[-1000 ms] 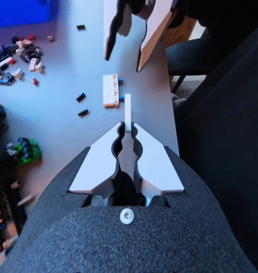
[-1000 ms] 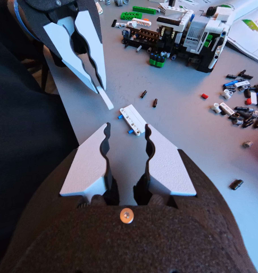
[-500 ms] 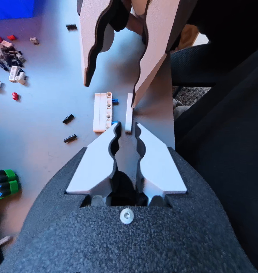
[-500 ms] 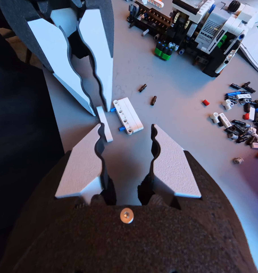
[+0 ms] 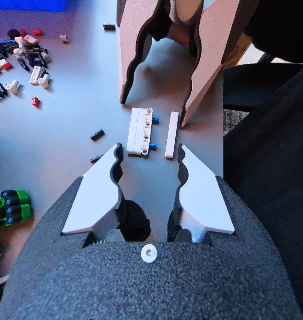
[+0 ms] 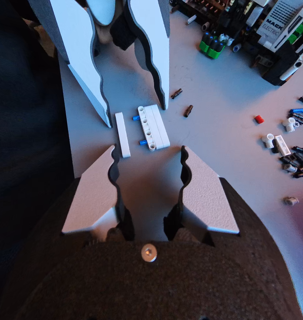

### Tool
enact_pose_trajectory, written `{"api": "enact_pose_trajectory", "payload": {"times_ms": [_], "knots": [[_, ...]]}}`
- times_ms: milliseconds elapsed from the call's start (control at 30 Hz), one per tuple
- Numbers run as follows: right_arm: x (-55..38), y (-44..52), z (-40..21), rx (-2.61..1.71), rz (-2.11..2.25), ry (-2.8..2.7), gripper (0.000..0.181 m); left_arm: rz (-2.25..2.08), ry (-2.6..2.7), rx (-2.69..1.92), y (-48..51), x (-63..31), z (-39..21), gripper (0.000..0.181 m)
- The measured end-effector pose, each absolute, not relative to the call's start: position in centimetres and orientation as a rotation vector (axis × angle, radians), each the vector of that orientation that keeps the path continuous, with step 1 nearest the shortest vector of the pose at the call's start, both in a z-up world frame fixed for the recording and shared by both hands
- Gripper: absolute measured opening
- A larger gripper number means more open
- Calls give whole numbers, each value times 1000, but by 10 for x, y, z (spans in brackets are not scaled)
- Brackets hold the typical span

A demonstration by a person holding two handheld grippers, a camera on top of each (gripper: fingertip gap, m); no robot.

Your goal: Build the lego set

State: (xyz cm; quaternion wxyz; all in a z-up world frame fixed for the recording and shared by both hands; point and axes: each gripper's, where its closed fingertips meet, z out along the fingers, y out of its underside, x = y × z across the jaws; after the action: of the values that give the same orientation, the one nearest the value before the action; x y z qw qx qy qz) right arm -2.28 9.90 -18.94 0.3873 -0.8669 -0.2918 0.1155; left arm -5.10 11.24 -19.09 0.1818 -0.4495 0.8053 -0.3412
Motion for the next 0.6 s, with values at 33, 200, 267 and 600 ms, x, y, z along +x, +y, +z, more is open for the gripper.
{"api": "enact_pose_trajectory", "payload": {"times_ms": [33,200,267,600], "knots": [[-24,99,-190,-2205,307,-756,70,-967,2279,-1265,112,-50,-191,62],[-24,101,-189,-2193,330,-789,57,-986,2286,-1255,112,-47,-190,48],[-24,102,-189,-2191,334,-796,56,-989,2289,-1250,111,-46,-190,47],[-23,104,-188,-2186,361,-803,48,-996,2297,-1237,112,-44,-190,42]]}}
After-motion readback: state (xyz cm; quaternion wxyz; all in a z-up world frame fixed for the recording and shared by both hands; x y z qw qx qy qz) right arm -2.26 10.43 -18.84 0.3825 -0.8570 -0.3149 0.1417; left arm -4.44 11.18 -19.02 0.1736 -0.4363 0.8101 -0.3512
